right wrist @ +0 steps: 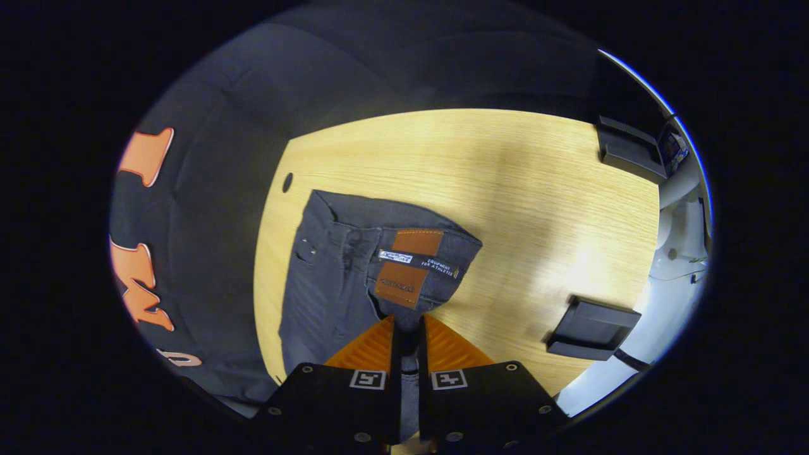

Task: Grasp the waist and the cuffs of the jeans and fold them to make the two legs overlap; first hold the waist and fold one-third of the jeans toward the cuffs, then hold the cuffs and fold the remaining one-third in the same direction to finish folding.

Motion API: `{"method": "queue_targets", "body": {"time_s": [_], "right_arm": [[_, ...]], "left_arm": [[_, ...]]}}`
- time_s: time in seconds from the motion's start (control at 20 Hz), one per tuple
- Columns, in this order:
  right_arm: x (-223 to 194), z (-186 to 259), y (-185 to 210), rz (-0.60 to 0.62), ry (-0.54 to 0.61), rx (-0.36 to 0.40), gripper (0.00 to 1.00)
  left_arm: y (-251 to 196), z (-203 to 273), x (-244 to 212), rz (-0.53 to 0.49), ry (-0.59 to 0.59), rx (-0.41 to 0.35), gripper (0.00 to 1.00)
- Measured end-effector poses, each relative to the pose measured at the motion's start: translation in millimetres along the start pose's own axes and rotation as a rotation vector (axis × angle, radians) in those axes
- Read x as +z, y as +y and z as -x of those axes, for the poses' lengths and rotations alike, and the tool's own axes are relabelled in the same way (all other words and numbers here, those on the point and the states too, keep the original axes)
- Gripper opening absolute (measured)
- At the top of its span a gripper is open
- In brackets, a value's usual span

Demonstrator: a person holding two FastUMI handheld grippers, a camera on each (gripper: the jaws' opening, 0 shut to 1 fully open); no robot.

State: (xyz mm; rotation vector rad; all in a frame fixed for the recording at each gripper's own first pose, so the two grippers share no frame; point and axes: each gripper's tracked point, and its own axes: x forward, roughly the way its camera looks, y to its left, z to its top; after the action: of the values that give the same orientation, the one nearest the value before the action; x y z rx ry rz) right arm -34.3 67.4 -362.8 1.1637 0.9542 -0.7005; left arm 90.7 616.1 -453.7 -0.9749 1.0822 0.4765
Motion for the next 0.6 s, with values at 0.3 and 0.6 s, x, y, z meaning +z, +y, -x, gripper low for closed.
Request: {"method": "queue_targets", "body": {"time_s": [0.3,0.6], "right_arm": [[3,6,36,-0.047,0.003,0.078,0.12],[11,11,85,0.022,-0.032,0.12,0.12]], "left_arm": [[-34,3,27,-0.018,-0.037,-0.052,0.01],[-80,-1,50,-0.086,-0.042,-0.124,0.01]]}}
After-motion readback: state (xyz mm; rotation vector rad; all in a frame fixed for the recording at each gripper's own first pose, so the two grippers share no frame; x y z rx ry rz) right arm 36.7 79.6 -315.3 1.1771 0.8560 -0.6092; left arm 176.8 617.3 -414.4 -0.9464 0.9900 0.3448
